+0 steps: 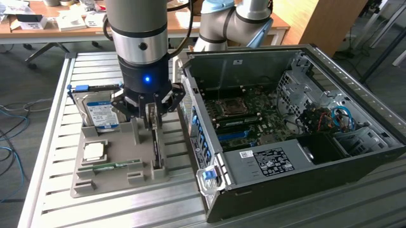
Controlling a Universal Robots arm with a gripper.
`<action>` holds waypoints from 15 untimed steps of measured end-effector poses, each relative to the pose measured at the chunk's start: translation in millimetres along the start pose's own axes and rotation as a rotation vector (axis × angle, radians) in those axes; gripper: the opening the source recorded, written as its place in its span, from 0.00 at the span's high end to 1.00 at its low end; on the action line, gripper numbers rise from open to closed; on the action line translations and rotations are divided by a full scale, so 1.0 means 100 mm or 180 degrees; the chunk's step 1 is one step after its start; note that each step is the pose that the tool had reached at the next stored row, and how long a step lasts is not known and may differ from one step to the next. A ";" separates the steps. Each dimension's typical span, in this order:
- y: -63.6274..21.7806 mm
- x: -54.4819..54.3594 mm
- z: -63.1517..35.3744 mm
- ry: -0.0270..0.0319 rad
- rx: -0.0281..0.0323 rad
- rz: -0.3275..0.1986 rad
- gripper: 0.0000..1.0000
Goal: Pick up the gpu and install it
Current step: 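Pick up the gpu and move the gpu toward the slot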
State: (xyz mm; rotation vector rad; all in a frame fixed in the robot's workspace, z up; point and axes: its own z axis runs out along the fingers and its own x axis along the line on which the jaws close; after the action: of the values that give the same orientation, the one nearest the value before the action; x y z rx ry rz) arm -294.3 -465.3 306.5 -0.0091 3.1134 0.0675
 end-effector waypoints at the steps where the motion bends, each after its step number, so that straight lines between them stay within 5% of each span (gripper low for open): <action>1: 0.000 0.00 0.000 0.0000 0.0000 0.0000 0.64; 8: -0.003 0.00 0.009 0.0000 0.0000 0.0000 0.57; 15: -0.008 0.00 0.136 0.0000 -0.0004 0.0000 0.57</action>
State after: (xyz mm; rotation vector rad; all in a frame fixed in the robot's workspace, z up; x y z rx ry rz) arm -294.4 -465.5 292.9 -0.0090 3.1134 0.0695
